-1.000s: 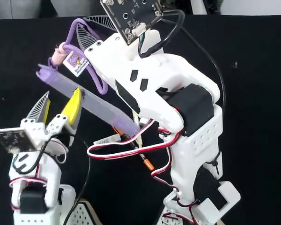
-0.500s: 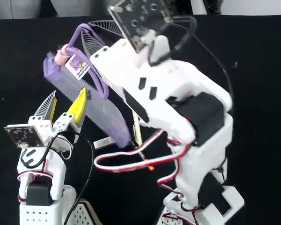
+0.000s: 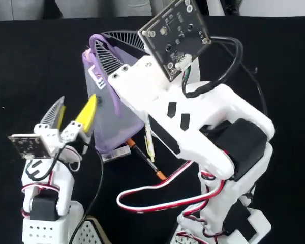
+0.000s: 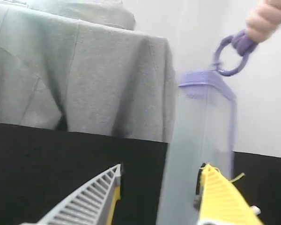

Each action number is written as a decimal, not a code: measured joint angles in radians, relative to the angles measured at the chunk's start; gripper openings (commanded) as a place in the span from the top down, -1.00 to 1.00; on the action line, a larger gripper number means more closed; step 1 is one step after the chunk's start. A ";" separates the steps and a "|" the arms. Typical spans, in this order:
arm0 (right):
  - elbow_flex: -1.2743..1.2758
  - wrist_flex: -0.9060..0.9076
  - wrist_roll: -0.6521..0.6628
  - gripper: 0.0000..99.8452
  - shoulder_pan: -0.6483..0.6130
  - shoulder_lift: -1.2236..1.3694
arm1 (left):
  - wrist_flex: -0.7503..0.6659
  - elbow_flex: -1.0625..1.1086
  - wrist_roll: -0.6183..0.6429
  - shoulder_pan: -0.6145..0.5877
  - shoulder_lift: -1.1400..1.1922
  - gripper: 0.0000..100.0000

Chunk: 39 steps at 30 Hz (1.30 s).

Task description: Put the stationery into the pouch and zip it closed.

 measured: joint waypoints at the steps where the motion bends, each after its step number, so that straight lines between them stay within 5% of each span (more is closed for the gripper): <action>1: 0.000 0.002 0.006 0.98 0.002 0.000 | 0.000 0.000 0.000 0.023 0.000 0.45; 7: -0.002 0.029 0.011 0.98 0.000 -0.008 | 0.000 0.000 -0.057 0.152 0.000 0.45; 23: -0.078 0.152 0.011 0.98 -0.081 -0.060 | -0.035 -0.017 -0.081 0.173 0.012 0.45; 39: -0.078 0.155 0.011 0.98 -0.087 -0.068 | -0.035 -0.414 0.037 0.114 0.451 0.45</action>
